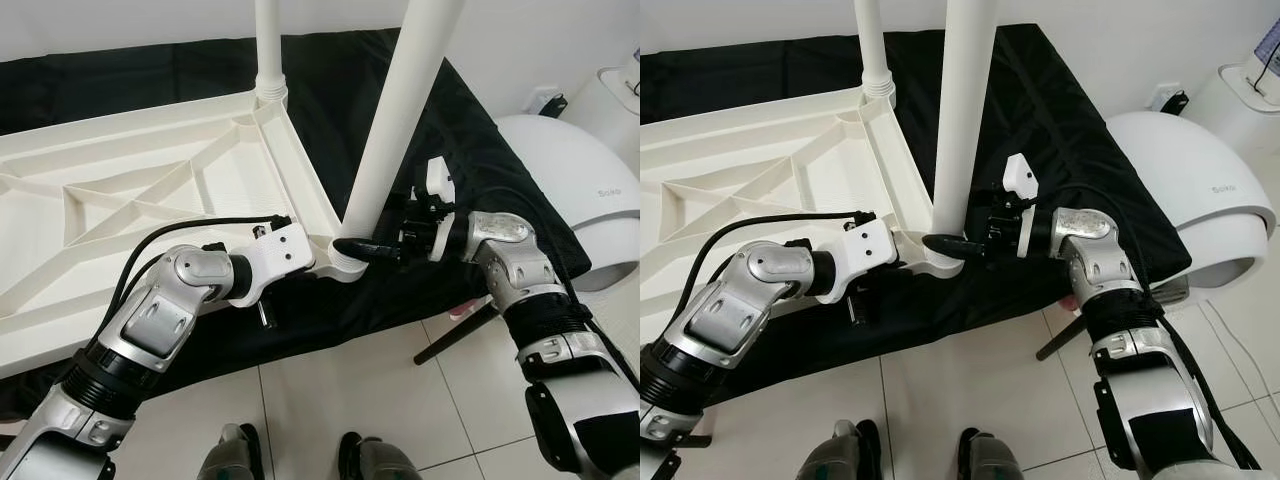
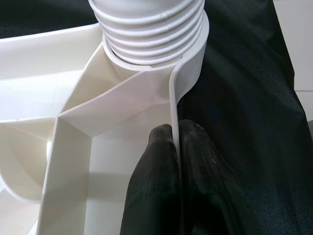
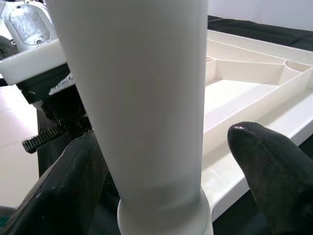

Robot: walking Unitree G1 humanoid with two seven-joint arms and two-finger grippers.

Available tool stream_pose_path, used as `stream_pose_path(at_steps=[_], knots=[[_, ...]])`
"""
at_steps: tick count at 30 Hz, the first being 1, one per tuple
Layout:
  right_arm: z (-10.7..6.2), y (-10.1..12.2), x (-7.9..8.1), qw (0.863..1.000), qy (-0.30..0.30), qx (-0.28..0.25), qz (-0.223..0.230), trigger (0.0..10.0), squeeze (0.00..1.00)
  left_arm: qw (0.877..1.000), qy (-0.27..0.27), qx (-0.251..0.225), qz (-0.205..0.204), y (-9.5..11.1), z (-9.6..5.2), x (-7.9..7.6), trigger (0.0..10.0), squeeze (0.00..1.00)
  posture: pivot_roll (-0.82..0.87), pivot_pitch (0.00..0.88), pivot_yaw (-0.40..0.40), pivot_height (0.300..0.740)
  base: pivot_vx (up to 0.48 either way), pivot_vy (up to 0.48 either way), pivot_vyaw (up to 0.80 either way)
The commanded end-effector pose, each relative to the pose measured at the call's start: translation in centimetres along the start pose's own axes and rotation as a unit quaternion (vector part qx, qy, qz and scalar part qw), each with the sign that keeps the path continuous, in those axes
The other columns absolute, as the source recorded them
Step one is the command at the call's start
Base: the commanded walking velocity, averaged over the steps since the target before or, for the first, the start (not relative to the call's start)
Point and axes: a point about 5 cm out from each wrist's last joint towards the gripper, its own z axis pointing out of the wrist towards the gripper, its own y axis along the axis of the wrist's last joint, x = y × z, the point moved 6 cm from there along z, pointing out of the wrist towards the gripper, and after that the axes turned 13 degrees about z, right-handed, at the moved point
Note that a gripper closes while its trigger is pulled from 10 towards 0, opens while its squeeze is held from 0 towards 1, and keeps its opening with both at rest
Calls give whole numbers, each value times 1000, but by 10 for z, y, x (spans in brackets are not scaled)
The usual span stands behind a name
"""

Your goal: Building children table

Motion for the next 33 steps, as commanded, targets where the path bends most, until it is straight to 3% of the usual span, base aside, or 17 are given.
stream_pose_path(at_steps=[1,2,3,4,5,16,28,29,30,31,33], knots=[[3,-4,4,1000,16,7,0,7137,0,999,-27,33,-17,-19,2,-17,10000,0,18,210,-11,740,0,0,0],[3,-4,4,1000,16,7,0,7137,0,999,-27,33,-17,-19,2,-17,10000,0,18,210,-11,740,0,0,0],[4,-4,5,1000,19,6,1,2627,0,999,-27,34,-16,-20,1,-16,10000,0,20,202,-14,740,0,0,0],[5,-4,5,1000,21,5,2,2627,0,999,-27,34,-15,-20,1,-16,10000,0,20,202,-14,740,0,0,0],[5,-4,6,1000,22,4,2,0,0,999,-27,34,-15,-19,1,-16,10000,0,21,194,-13,740,0,0,0],[3,-4,7,999,36,2,12,0,0,999,-30,32,-12,-18,3,-18,10000,0,18,181,-15,740,0,0,0],[2,-7,9,999,7,-24,30,0,0,999,-30,33,-12,-19,2,-18,10000,0,16,189,-14,740,0,0,0],[1,-10,8,999,-4,-24,30,4196,0,999,-29,33,-13,-19,2,-18,10000,0,15,195,-15,740,0,0,0],[1,-10,8,999,-4,-24,30,4196,0,999,-29,33,-13,-19,2,-18,10000,0,15,195,-15,740,0,0,0],[1,-11,7,999,-20,-27,34,10000,0,999,-29,33,-13,-19,2,-18,10000,0,13,197,-16,740,0,0,0],[1,-12,5,998,-38,-32,39,10000,0,999,-28,33,-13,-19,2,-17,10000,0,11,202,-16,740,0,0,0]])
